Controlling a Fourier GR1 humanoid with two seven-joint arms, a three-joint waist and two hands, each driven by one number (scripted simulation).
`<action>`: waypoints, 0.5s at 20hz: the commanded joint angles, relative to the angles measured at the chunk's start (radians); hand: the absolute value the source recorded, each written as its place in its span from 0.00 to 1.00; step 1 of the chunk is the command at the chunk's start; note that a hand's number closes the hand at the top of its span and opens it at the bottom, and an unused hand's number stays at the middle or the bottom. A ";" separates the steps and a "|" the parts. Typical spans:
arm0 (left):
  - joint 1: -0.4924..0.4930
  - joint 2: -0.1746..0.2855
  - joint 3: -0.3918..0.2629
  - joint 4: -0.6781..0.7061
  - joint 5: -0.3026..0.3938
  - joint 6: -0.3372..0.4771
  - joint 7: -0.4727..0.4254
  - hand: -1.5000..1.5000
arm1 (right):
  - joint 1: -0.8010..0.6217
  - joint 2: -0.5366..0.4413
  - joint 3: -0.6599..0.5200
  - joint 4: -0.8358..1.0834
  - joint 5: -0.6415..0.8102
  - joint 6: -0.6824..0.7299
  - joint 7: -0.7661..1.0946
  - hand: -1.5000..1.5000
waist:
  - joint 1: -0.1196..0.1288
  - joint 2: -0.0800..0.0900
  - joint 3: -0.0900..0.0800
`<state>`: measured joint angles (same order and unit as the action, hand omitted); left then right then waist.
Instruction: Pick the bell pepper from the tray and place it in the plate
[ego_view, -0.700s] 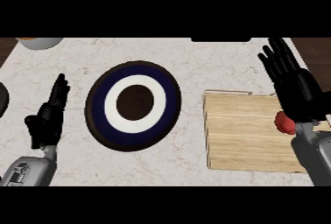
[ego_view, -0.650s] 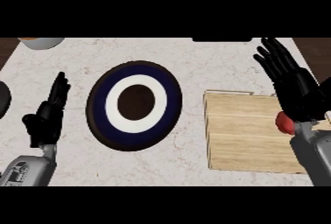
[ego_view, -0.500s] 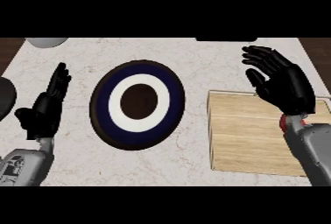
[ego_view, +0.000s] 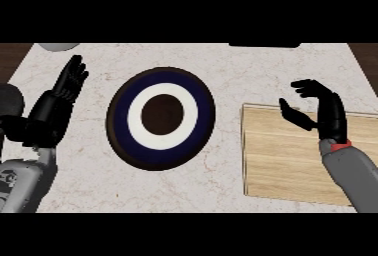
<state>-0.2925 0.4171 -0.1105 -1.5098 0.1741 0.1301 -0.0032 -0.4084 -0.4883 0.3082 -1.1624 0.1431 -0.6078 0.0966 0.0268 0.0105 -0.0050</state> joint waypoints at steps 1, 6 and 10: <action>-0.016 0.024 0.016 -0.039 0.030 -0.032 0.052 0.50 | 0.039 0.163 -0.037 0.064 0.066 -0.281 -0.118 0.00 | -0.006 -0.007 0.008; -0.003 0.015 0.038 -0.083 0.025 -0.035 0.091 0.50 | 0.024 0.182 -0.093 0.037 0.064 -0.304 -0.251 0.00 | -0.022 -0.011 0.006; 0.028 0.023 0.068 -0.063 0.019 -0.057 0.068 0.50 | 0.025 0.077 0.006 -0.107 0.308 -0.311 0.098 0.00 | -0.035 -0.016 0.003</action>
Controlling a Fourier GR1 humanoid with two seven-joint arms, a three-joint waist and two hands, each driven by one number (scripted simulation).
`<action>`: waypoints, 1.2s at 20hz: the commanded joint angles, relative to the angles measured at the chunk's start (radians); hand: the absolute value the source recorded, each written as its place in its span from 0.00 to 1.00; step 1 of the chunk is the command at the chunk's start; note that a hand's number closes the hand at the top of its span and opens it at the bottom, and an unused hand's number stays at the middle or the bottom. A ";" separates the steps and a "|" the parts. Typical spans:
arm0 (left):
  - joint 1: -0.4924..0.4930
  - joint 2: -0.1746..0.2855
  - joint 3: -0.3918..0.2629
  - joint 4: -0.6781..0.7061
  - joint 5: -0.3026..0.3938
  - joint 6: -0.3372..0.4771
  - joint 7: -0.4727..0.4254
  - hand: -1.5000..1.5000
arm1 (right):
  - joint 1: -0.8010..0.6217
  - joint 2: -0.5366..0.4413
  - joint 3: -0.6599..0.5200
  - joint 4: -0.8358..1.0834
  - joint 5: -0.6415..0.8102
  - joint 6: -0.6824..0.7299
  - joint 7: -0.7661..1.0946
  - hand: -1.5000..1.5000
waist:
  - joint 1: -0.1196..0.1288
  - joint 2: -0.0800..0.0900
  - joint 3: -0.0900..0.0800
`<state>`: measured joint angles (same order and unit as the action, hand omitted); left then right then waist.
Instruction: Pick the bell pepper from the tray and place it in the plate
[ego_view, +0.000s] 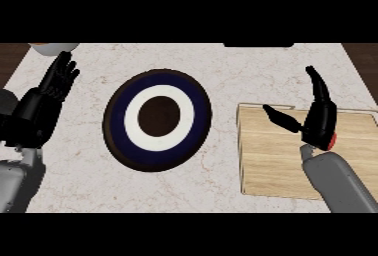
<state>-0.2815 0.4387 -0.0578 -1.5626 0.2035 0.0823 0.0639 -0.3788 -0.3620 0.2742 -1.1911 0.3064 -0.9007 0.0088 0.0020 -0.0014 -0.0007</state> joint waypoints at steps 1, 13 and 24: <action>0.022 -0.006 0.016 0.015 0.002 -0.015 -0.017 0.50 | -0.018 -0.109 0.038 -0.111 0.167 0.037 0.270 0.00 | -0.020 -0.008 -0.003; 0.029 -0.007 0.004 -0.009 -0.014 -0.007 0.004 0.50 | -0.133 -0.266 0.135 -0.110 0.242 0.715 0.973 0.00 | -0.021 -0.014 -0.008; 0.012 -0.019 0.028 -0.029 -0.016 -0.012 0.041 0.50 | -0.139 -0.299 0.080 -0.264 0.114 1.037 1.276 0.00 | -0.011 -0.003 0.000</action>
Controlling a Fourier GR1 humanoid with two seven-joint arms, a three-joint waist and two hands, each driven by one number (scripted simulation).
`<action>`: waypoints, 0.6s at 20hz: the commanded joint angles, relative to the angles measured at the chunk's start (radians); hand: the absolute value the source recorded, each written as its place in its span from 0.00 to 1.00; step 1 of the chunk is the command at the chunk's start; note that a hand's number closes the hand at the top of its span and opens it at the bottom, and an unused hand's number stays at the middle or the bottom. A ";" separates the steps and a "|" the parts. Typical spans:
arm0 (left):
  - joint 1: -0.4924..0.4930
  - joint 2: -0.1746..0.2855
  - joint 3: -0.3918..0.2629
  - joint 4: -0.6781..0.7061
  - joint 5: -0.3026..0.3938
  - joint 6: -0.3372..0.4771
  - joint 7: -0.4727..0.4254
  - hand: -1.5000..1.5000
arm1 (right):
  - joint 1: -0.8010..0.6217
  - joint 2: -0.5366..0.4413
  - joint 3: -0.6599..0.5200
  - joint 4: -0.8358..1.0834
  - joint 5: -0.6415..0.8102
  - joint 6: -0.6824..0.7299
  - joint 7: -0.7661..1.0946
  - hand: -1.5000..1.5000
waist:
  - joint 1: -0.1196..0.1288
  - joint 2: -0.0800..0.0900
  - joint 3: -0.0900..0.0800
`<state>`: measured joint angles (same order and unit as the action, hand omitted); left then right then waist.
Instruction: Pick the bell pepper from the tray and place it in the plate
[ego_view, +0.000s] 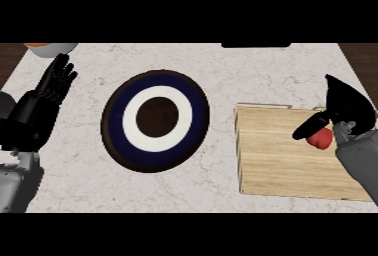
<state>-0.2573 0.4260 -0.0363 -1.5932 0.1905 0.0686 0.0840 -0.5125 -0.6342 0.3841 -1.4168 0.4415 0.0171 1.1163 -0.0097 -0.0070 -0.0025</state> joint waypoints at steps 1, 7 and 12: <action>-0.016 0.006 0.016 -0.004 0.017 -0.032 0.017 0.50 | -0.069 0.000 -0.027 -0.015 -0.001 0.132 0.206 0.00 | 0.010 0.004 0.001; 0.013 -0.033 -0.011 -0.016 -0.027 0.000 0.008 0.50 | 0.090 -0.015 -0.019 0.002 0.042 0.111 0.195 0.00 | 0.002 0.004 0.001; -0.011 -0.027 0.021 0.029 -0.019 -0.037 -0.024 0.50 | 0.057 0.021 -0.055 0.045 0.055 0.134 0.203 0.00 | 0.006 0.008 0.001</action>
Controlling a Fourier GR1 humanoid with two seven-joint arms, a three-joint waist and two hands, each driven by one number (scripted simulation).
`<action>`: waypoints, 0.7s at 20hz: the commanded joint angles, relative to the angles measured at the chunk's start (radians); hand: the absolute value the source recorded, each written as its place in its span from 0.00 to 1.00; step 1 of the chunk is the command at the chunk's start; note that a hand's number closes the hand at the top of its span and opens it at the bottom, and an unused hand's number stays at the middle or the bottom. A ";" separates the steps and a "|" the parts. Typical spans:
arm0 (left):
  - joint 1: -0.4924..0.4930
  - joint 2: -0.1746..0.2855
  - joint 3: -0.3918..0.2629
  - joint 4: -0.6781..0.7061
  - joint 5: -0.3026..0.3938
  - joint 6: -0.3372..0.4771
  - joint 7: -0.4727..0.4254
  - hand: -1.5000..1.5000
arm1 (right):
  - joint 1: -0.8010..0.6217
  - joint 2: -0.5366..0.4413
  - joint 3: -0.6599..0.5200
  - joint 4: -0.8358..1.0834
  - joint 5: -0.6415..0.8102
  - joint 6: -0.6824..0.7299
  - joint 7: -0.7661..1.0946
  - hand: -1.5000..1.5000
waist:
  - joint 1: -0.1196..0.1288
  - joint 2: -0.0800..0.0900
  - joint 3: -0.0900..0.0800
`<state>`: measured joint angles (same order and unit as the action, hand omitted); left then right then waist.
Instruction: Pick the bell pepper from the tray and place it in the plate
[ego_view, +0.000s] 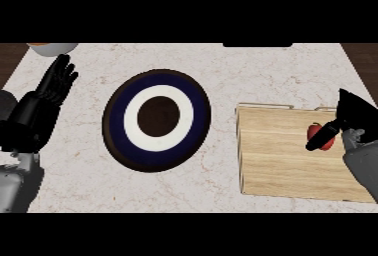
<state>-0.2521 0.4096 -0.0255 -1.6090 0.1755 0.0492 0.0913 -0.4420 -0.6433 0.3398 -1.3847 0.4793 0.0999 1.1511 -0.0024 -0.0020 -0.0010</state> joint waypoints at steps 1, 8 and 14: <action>0.001 0.003 0.015 0.005 -0.010 -0.011 -0.008 0.50 | 0.045 0.016 -0.012 0.020 0.021 0.041 0.125 0.00 | -0.001 0.001 0.000; 0.001 -0.038 0.022 0.019 -0.037 -0.011 -0.024 0.50 | 0.082 0.097 -0.057 0.049 0.052 0.035 0.076 0.00 | 0.002 0.002 0.001; 0.005 -0.066 0.000 -0.038 -0.063 -0.005 0.038 0.50 | 0.129 0.101 -0.104 0.095 0.075 0.049 0.026 0.00 | 0.002 0.001 0.001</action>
<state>-0.2513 0.3709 -0.0085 -1.6332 0.1373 0.0361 0.1205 -0.3336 -0.5681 0.2487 -1.3067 0.5310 0.1254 1.0897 0.0000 -0.0007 -0.0002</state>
